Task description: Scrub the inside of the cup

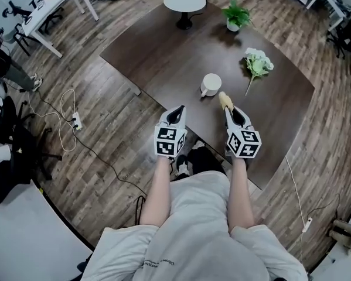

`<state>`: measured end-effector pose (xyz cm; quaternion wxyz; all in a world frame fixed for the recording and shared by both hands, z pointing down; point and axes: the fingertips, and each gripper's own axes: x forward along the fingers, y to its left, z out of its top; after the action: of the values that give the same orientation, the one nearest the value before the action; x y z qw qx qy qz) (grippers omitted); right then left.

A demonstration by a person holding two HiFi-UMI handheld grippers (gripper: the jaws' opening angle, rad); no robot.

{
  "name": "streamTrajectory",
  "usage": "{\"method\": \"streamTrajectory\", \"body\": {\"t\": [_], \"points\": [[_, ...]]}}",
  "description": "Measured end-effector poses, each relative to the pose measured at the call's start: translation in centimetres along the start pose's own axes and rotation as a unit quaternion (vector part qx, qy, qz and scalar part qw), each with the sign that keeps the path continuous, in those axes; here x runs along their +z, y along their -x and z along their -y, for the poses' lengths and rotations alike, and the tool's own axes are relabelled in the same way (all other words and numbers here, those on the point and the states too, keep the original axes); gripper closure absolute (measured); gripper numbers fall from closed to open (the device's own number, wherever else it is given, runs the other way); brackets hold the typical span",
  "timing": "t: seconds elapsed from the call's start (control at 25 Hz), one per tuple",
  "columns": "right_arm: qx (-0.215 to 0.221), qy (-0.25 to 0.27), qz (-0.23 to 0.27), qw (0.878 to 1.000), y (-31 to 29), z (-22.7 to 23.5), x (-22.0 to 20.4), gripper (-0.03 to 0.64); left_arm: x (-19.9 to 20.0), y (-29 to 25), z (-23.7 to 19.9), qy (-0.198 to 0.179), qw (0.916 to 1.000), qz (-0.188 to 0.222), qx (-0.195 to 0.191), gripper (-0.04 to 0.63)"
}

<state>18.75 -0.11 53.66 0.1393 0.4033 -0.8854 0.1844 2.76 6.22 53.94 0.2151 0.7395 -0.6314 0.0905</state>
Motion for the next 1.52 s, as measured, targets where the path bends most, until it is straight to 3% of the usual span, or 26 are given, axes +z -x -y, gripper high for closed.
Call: {"method": "streamTrajectory", "body": {"t": [0.28, 0.48, 0.72, 0.92, 1.0, 1.08, 1.16, 1.28, 1.36, 1.52], "points": [[0.01, -0.038, -0.013, 0.999, -3.2, 4.2, 0.7, 0.523, 0.5, -5.9, 0.8, -0.005, 0.9995, -0.03, -0.003, 0.595], [0.041, -0.06, -0.03, 0.997, -5.3, 5.7, 1.5, 0.523, 1.3, -10.3, 0.4, -0.019, 0.9989, -0.043, 0.005, 0.595], [0.082, -0.042, -0.065, 0.994, -6.7, 8.0, 2.2, 0.523, 1.9, -13.8, -0.1, -0.01, 0.9979, -0.064, 0.002, 0.595], [0.067, -0.038, -0.06, 0.995, -7.6, 10.1, 3.2, 0.523, 0.2, -14.5, -0.1, -0.039, 0.9949, -0.09, -0.025, 0.595], [0.07, -0.05, -0.055, 0.995, -8.1, 10.5, 3.9, 0.523, -0.8, -14.8, 0.2, -0.053, 0.9922, -0.104, -0.043, 0.595], [0.082, -0.072, -0.065, 0.992, -8.4, 10.4, 4.2, 0.523, -1.5, -15.0, 1.2, -0.07, 0.9876, -0.112, -0.085, 0.595], [0.082, -0.113, -0.085, 0.987, -8.6, 10.5, 4.1, 0.523, -2.1, -14.9, 2.4, -0.085, 0.9801, -0.117, -0.136, 0.562], [0.057, -0.177, -0.08, 0.979, -8.5, 11.3, 5.2, 0.525, -2.6, -14.8, 2.7, -0.095, 0.9723, -0.125, -0.173, 0.534], [0.055, -0.175, -0.078, 0.98, -8.5, 10.7, 6.3, 0.524, -3.2, -14.7, 2.6, -0.108, 0.9661, -0.136, -0.191, 0.487], [0.083, -0.133, -0.11, 0.981, -9.3, 7.3, 7.2, 0.523, -4.6, -14.8, 2.3, -0.13, 0.9559, -0.149, -0.217, 0.466]]}}
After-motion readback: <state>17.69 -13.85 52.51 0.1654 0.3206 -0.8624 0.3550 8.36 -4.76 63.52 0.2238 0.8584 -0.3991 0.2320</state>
